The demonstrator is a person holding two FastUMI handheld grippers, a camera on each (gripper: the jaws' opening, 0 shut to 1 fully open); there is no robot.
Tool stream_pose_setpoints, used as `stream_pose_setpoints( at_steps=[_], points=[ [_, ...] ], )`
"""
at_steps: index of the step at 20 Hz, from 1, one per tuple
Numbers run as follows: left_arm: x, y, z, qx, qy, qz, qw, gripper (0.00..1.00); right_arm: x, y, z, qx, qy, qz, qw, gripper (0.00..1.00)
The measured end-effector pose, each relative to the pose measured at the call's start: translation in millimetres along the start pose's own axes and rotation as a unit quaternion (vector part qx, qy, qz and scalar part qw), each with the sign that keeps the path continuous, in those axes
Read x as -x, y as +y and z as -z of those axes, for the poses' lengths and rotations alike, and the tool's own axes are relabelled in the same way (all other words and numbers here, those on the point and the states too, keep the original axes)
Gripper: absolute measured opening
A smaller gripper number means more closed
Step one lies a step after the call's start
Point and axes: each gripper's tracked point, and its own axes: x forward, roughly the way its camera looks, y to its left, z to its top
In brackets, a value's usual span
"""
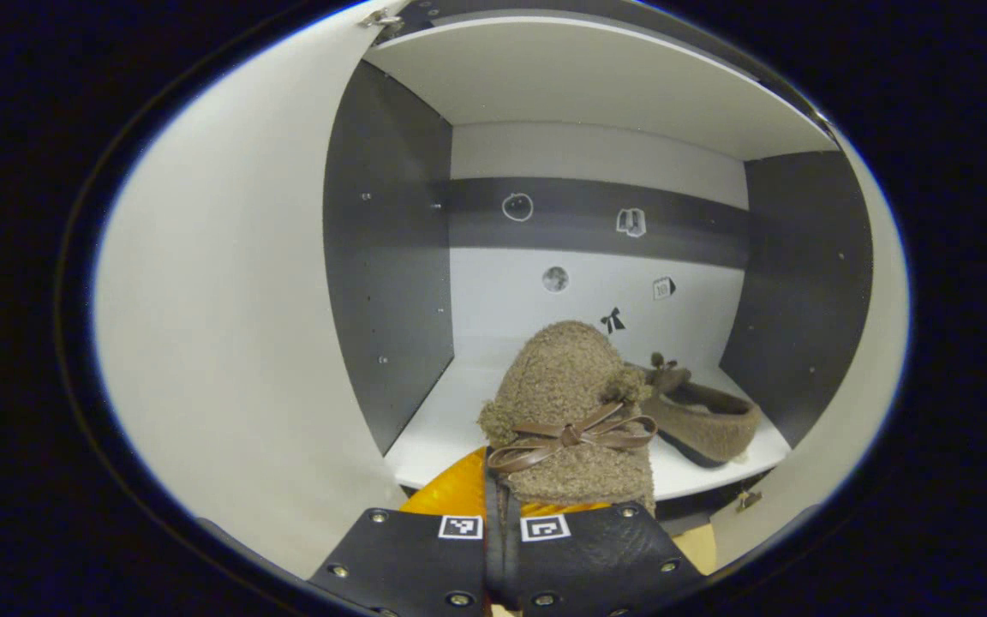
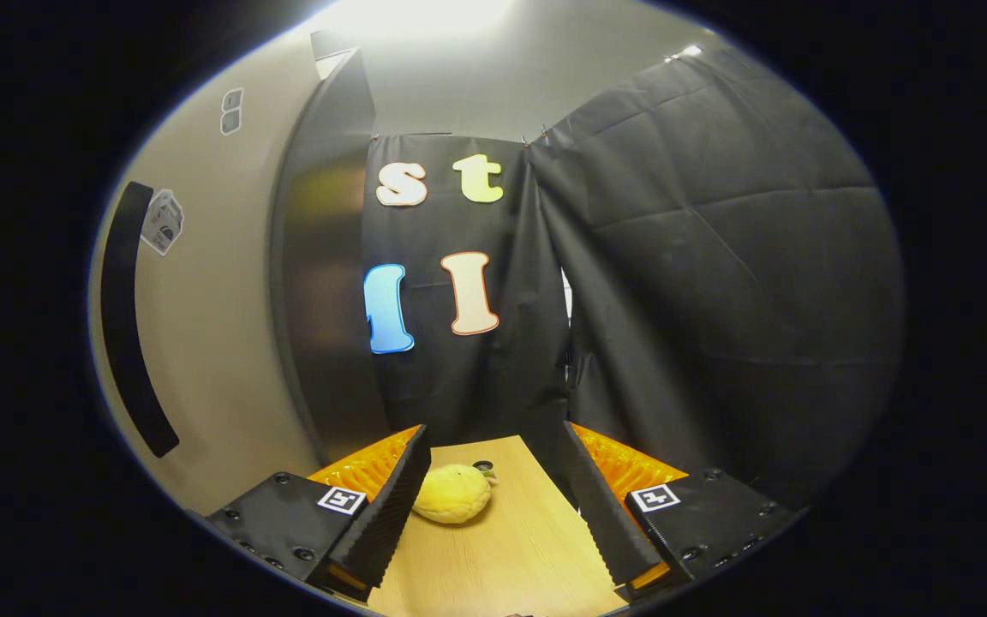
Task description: Grab one shoe with the right hand and put it into the shoe cabinet, grab the other shoe with the left hand and put it into the shoe cabinet; then close the right door with the right hand and the left door with the left hand.
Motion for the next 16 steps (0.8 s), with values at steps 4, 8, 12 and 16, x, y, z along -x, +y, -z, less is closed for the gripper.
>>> stream_pose_setpoints(
  at_steps=[4, 8, 12, 16],
  points=[
    [-31.5, 0.8, -21.5, 0.009, -0.013, -0.005, 1.000, 0.01, 4.1, -10.1, 0.4, -0.010, -0.003, 0.015, 1.000, 0.92],
    [-64.8, 1.6, -32.0, 0.026, -0.016, -0.009, 0.999, 0.01, 7.8, -17.5, 3.8, -0.014, 0.000, 0.025, 1.000, 0.92],
    [-93.8, -0.7, -40.0, 0.029, -0.020, -0.008, 0.999, 0.01, 8.7, -19.6, 4.4, -0.019, 0.000, 0.026, 0.999, 0.92],
    [-120.8, -7.4, -31.4, 0.016, -0.009, -0.002, 1.000, 0.01, 9.3, -22.1, 5.9, -0.016, 0.001, 0.034, 0.999, 0.92]
  ],
)
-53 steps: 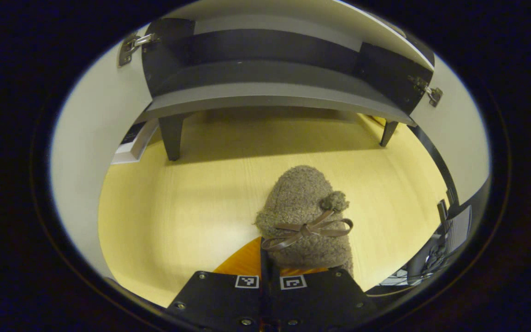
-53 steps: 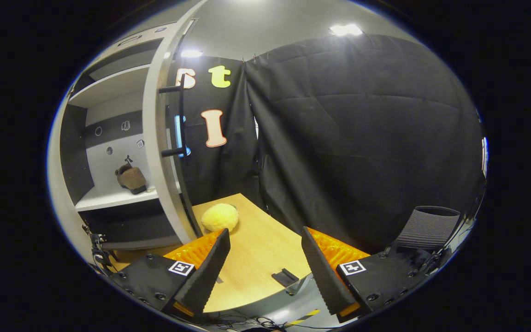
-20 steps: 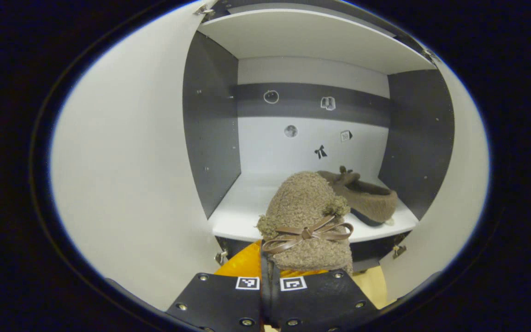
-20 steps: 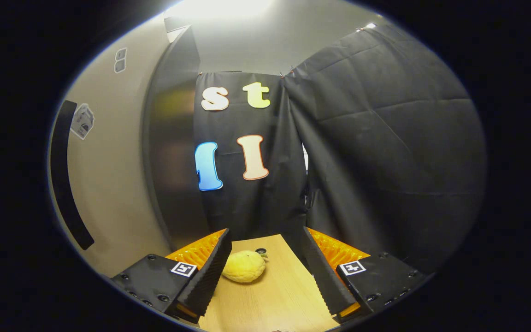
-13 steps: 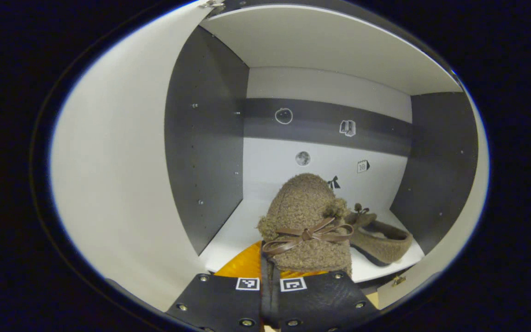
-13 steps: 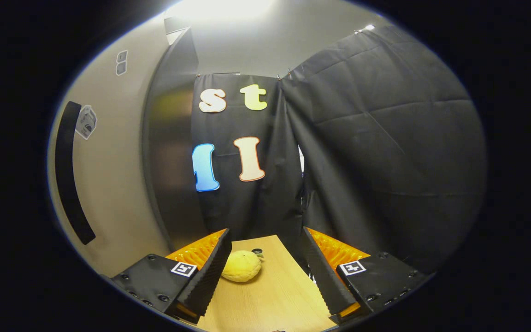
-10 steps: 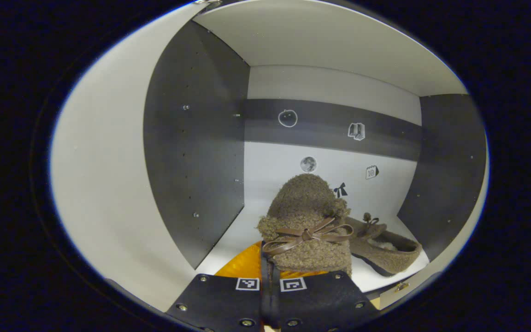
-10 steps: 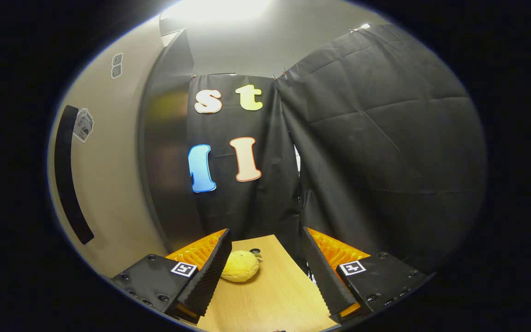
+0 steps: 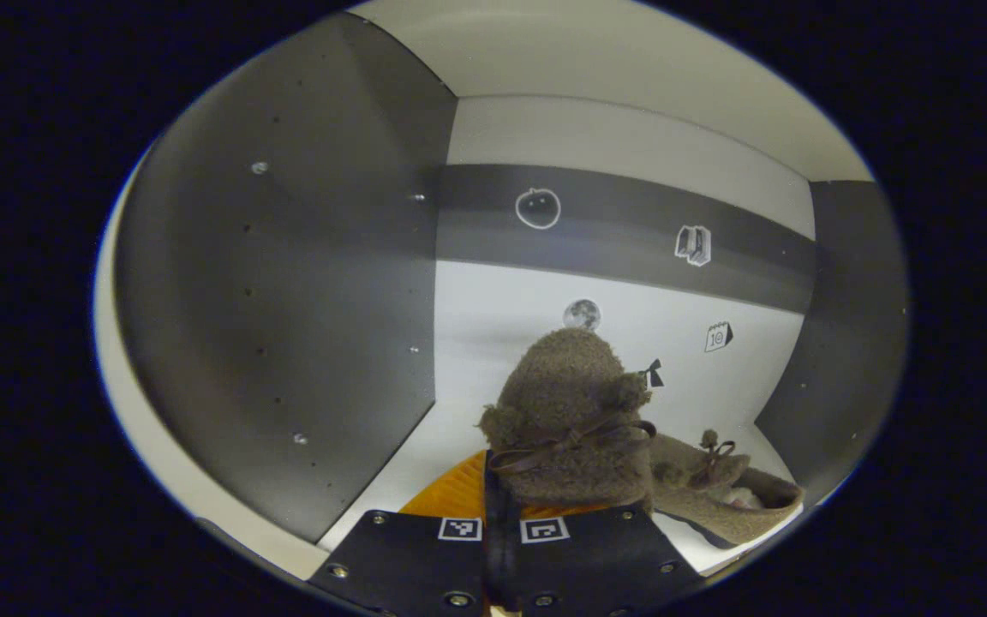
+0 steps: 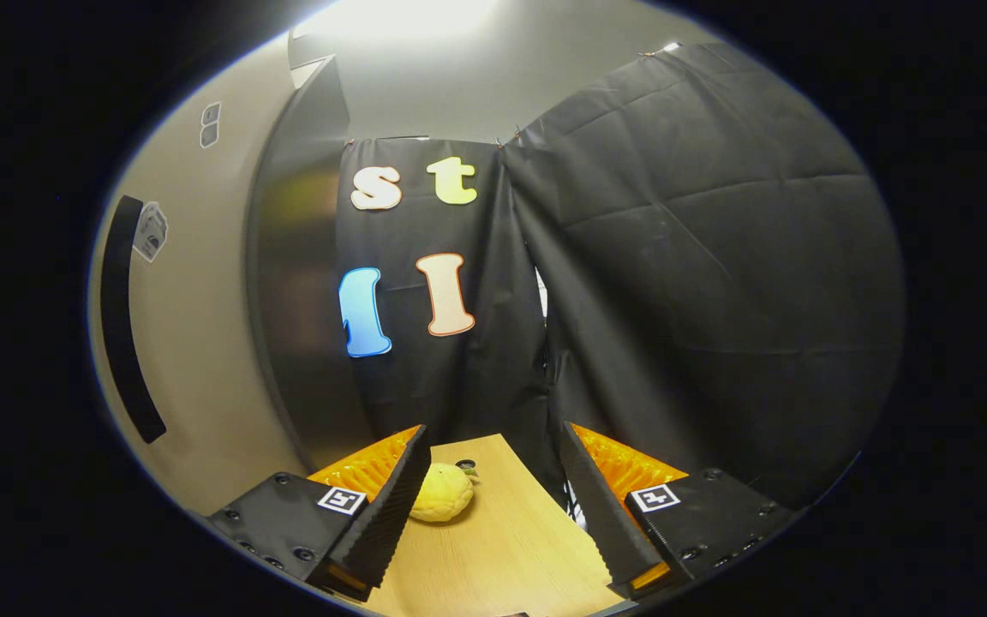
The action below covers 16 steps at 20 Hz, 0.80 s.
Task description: Grab one shoe with the right hand and put it into the shoe cabinet, grab the other shoe with the left hand and put it into the shoe cabinet; then close the right door with the right hand and the left door with the left hand.
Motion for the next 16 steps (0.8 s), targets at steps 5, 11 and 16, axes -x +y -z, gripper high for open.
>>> stream_pose_setpoints(
  at_steps=[5, 11, 16],
  points=[
    [-22.5, 0.5, 8.1, -0.020, 0.008, -0.015, 1.000, 0.01, -2.9, -4.6, 5.0, 0.001, 0.008, 0.006, 1.000, 0.92],
    [-28.7, -13.7, 22.5, -0.048, 0.036, 0.011, 0.998, 0.09, -8.7, -3.6, 11.2, -0.012, 0.017, 0.007, 1.000, 0.92],
    [-0.1, -5.2, 27.3, -0.092, 0.052, -0.007, 0.994, 0.96, -10.2, 5.0, 9.9, -0.013, 0.017, -0.004, 1.000, 0.96]
  ],
)
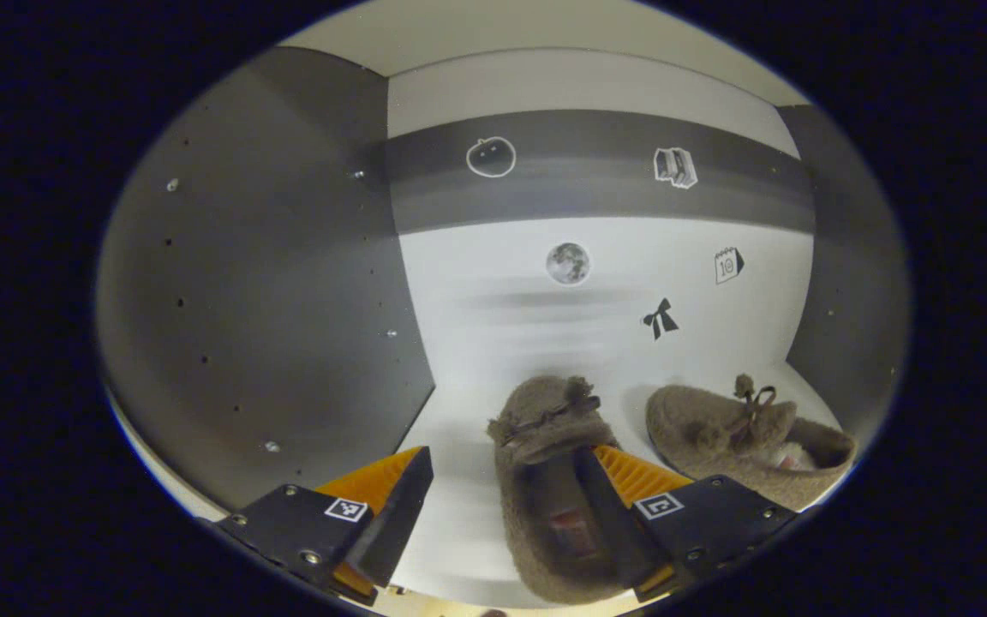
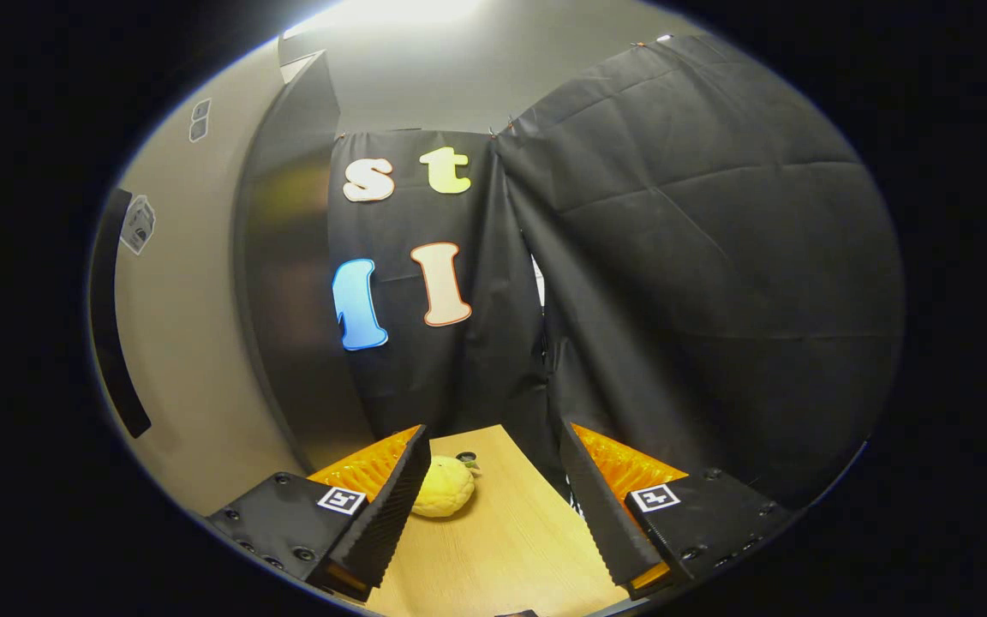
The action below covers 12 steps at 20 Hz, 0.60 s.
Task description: Grab one shoe with the right hand and put it into the shoe cabinet, grab the other shoe with the left hand and put it into the shoe cabinet; then close the right door with the right hand and the left door with the left hand.
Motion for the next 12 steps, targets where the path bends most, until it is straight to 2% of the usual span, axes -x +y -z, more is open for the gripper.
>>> stream_pose_setpoints(
  at_steps=[1, 3, 4, 5, 6, 7, 8, 9, 10, 12],
  points=[
    [7.7, -4.8, -0.8, 0.001, -0.003, 0.013, 1.000, 0.96, -0.5, 3.7, -2.2, -0.001, 0.000, -0.005, 1.000, 0.92],
    [36.0, -7.1, -9.2, 0.005, -0.026, 0.025, 0.999, 0.96, -0.4, 11.6, -9.9, 0.000, -0.004, -0.014, 1.000, 0.92],
    [52.8, -6.2, -15.0, 0.006, -0.041, 0.025, 0.999, 1.00, 0.0, 15.5, -14.9, 0.002, -0.007, -0.019, 1.000, 0.92],
    [70.5, -5.2, -20.5, 0.008, -0.059, 0.024, 0.998, 0.96, 0.4, 20.2, -21.1, 0.007, -0.012, -0.023, 1.000, 0.96],
    [88.3, -6.5, -26.7, 0.010, -0.078, 0.026, 0.997, 1.00, 2.3, 22.8, -25.0, 0.012, -0.014, -0.022, 1.000, 0.96],
    [108.3, -8.6, -32.7, 0.014, -0.098, 0.030, 0.995, 0.95, 4.2, 26.3, -30.6, 0.015, -0.015, -0.027, 0.999, 0.96],
    [125.9, -10.3, -37.5, 0.020, -0.118, 0.033, 0.992, 1.00, 7.3, 33.0, -37.1, 0.014, -0.020, -0.035, 0.999, 0.92],
    [143.5, -11.0, -38.9, 0.025, -0.135, 0.036, 0.990, 1.00, 9.2, 37.7, -44.5, 0.009, -0.023, -0.040, 0.999, 0.96],
    [159.2, -13.4, -38.8, 0.030, -0.148, 0.042, 0.988, 1.00, 10.7, 41.6, -51.0, 0.001, -0.026, -0.047, 0.999, 0.92],
    [187.0, -17.5, -31.0, 0.043, -0.178, 0.052, 0.982, 1.00, 14.5, 46.7, -59.6, -0.010, -0.032, -0.056, 0.998, 0.96]
  ],
)
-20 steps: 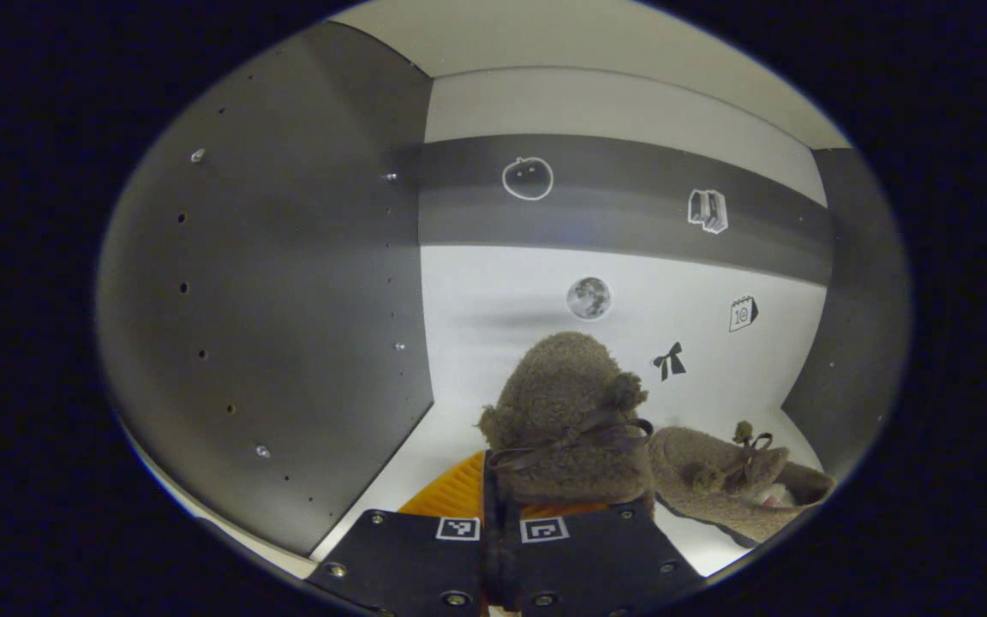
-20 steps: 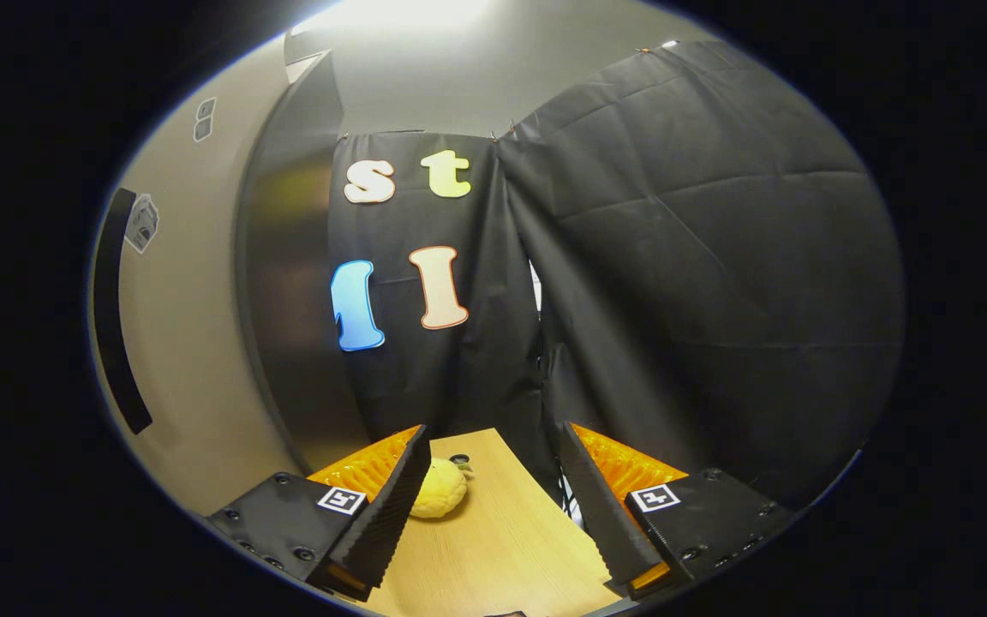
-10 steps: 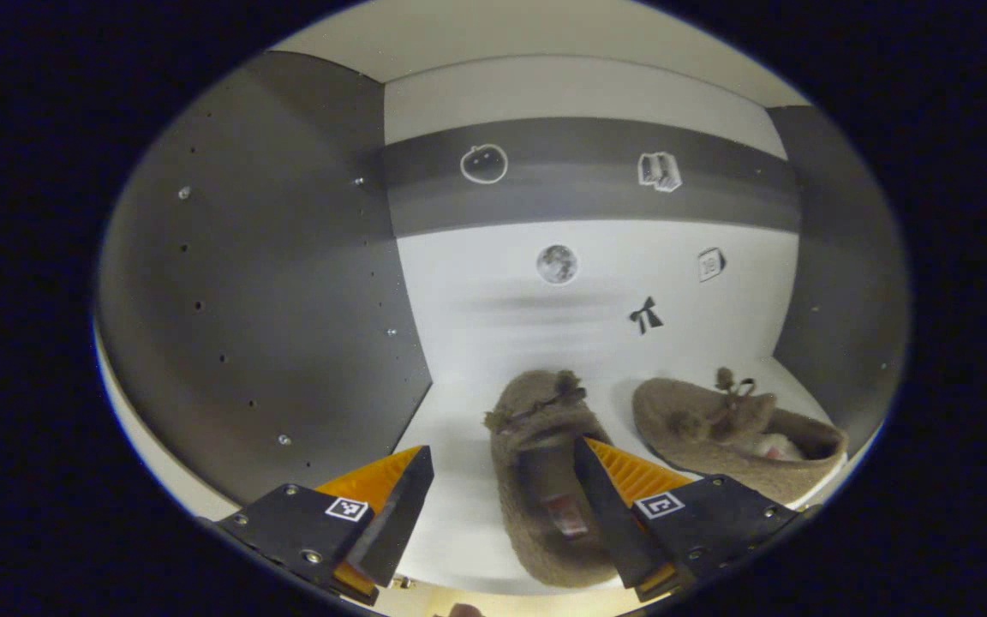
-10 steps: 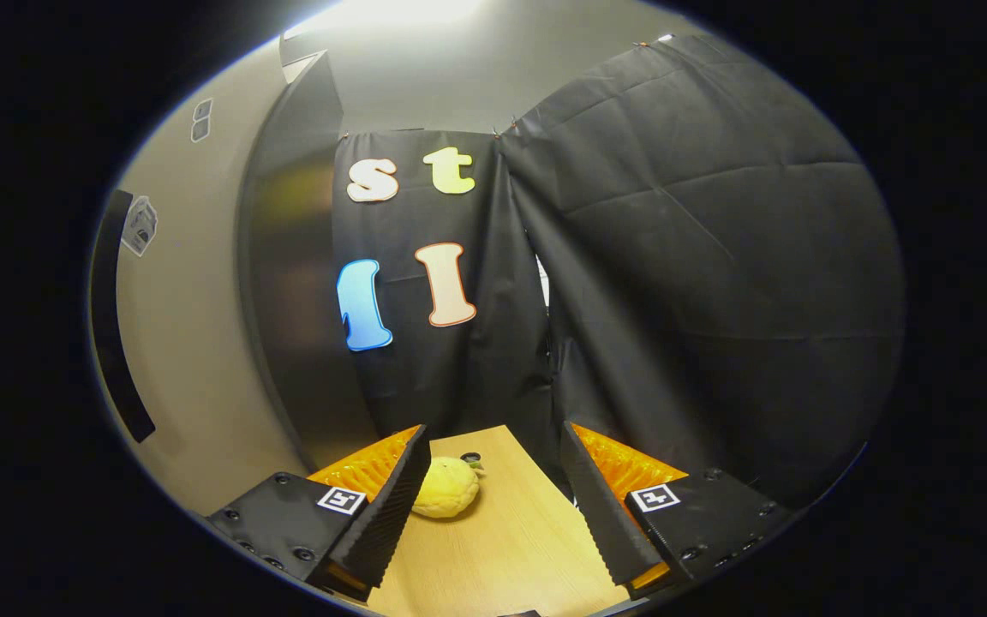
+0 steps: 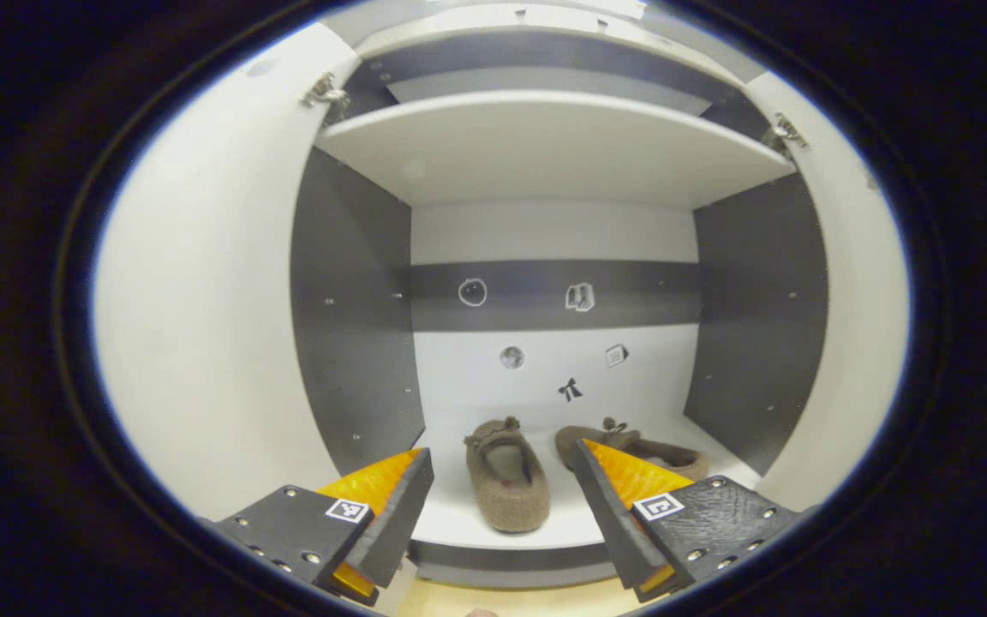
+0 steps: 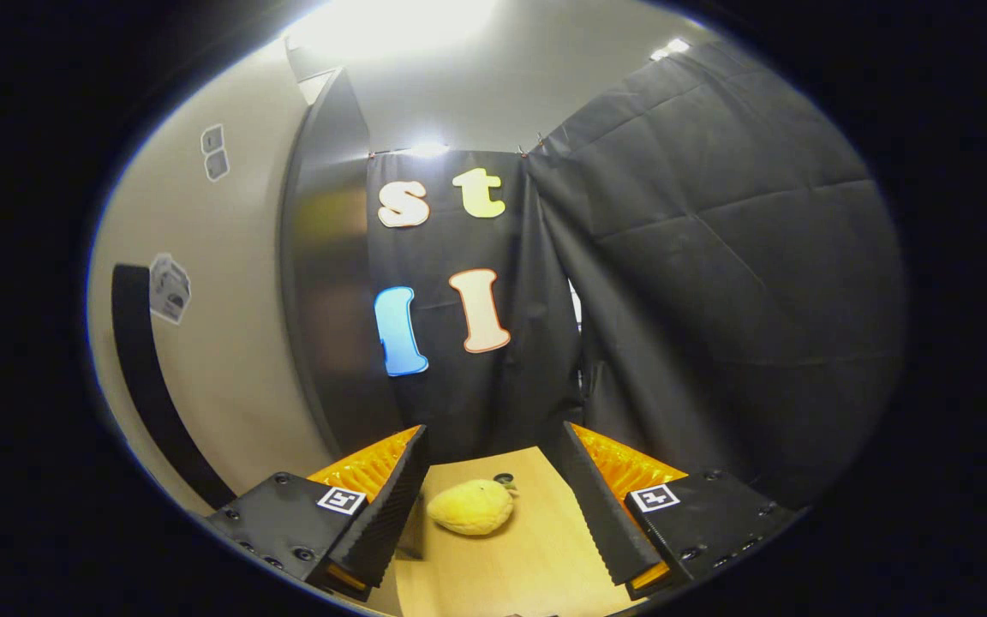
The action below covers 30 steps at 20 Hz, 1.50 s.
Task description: Grab one shoe with the right hand and put it into the shoe cabinet, grab the other shoe with the left hand and put it into the shoe cabinet; then close the right door with the right hand and the left door with the left hand.
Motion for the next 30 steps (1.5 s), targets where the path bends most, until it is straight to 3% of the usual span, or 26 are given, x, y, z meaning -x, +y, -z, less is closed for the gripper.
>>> stream_pose_setpoints(
  at_steps=[2, 3, 4, 8, 10, 13, 16, 17, 20, 22, 23, 24, 25, 26, 29, 30],
  points=[
    [28.0, 1.3, 6.7, -0.002, -0.034, 0.001, 0.999, 1.00, -1.1, 0.7, -3.2, 0.003, -0.007, -0.002, 1.000, 0.92],
    [41.4, 2.5, 17.7, -0.007, -0.035, -0.004, 0.999, 1.00, -1.1, 0.4, -1.2, 0.005, -0.001, -0.004, 1.000, 0.96],
    [55.7, 2.3, 28.3, -0.014, -0.032, -0.008, 0.999, 1.00, 0.5, 2.4, 1.0, 0.006, 0.004, -0.008, 1.000, 0.92],
    [108.8, 1.7, 43.5, -0.015, -0.029, -0.023, 0.999, 1.00, 4.7, 11.4, -9.1, 0.013, 0.006, -0.023, 1.000, 0.92],
    [128.6, 3.7, 51.4, -0.003, -0.018, -0.027, 0.999, 0.95, 11.0, 25.4, -22.1, 0.016, 0.003, -0.034, 0.999, 0.92],
    [152.0, 10.2, 64.0, -0.003, 0.000, -0.025, 1.000, 1.00, 18.1, 43.4, -41.3, 0.023, -0.004, -0.046, 0.999, 0.96],
    [164.3, 26.7, 73.6, -0.018, 0.019, -0.026, 0.999, 1.00, 30.5, 60.2, -55.8, 0.028, -0.010, -0.050, 0.998, 0.92],
    [167.6, 31.2, 77.7, -0.016, 0.026, -0.025, 0.999, 1.00, 34.6, 64.6, -57.5, 0.029, -0.010, -0.049, 0.998, 0.96],
    [173.2, 38.1, 86.1, 0.015, 0.038, -0.008, 0.999, 1.00, 46.1, 78.4, -59.9, 0.031, -0.008, -0.045, 0.998, 0.92],
    [174.6, 44.1, 88.9, 0.018, 0.037, 0.003, 0.999, 0.95, 51.9, 74.2, -56.9, 0.050, -0.005, -0.022, 0.998, 0.96],
    [177.3, 47.6, 91.3, 0.013, 0.037, 0.007, 0.999, 1.00, 55.8, 76.4, -56.8, 0.054, -0.007, -0.016, 0.998, 0.95],
    [179.2, 52.6, 92.6, 0.006, 0.036, 0.009, 0.999, 0.95, 58.1, 80.3, -58.5, 0.057, -0.011, -0.014, 0.998, 0.95],
    [182.0, 57.0, 93.2, 0.000, 0.035, 0.010, 0.999, 1.00, 61.0, 82.2, -58.7, 0.060, -0.013, -0.011, 0.998, 0.95],
    [185.2, 60.7, 94.8, 0.000, 0.035, 0.013, 0.999, 0.95, 63.3, 83.3, -59.3, 0.065, -0.014, -0.007, 0.998, 0.95],
    [197.9, 70.0, 98.5, 0.025, 0.033, 0.021, 0.999, 0.95, 71.5, 88.7, -61.8, 0.072, -0.017, 0.009, 0.997, 0.95],
    [201.7, 73.9, 99.0, 0.033, 0.030, 0.022, 0.999, 1.00, 74.4, 91.9, -61.6, 0.071, -0.017, 0.011, 0.997, 0.95]
  ],
)
